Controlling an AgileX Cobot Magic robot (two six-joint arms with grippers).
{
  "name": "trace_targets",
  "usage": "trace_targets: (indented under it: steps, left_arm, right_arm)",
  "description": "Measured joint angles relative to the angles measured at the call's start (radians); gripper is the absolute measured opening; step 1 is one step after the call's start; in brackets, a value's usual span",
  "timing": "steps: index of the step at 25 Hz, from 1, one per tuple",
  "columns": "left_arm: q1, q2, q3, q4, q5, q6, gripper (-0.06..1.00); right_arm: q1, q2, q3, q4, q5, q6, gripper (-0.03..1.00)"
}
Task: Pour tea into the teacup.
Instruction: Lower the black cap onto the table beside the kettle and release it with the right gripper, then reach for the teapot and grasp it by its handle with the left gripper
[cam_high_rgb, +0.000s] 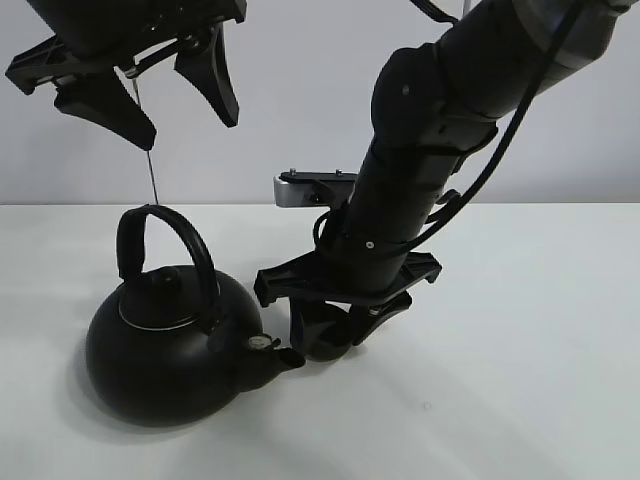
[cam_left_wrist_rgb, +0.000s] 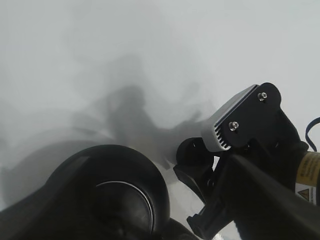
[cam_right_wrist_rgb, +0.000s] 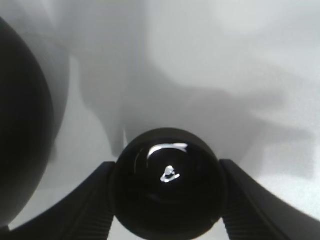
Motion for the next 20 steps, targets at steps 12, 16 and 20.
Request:
trace_targets:
  steps: [12,16,20]
  left_arm:
    - [0.0,0.0,0.0,0.0,-0.001,0.0,0.52]
    - [0.0,0.0,0.0,0.0,-0.001,0.0,0.52]
    - [0.0,0.0,0.0,0.0,-0.001,0.0,0.52]
  right_arm:
    - [0.0,0.003,0.0,0.02,0.009,-0.001,0.47]
    - [0.0,-0.016,0.002,0.02,0.012,-0.001,0.47]
    - [0.0,-0.039,0.002,0.022,0.028,-0.001,0.47]
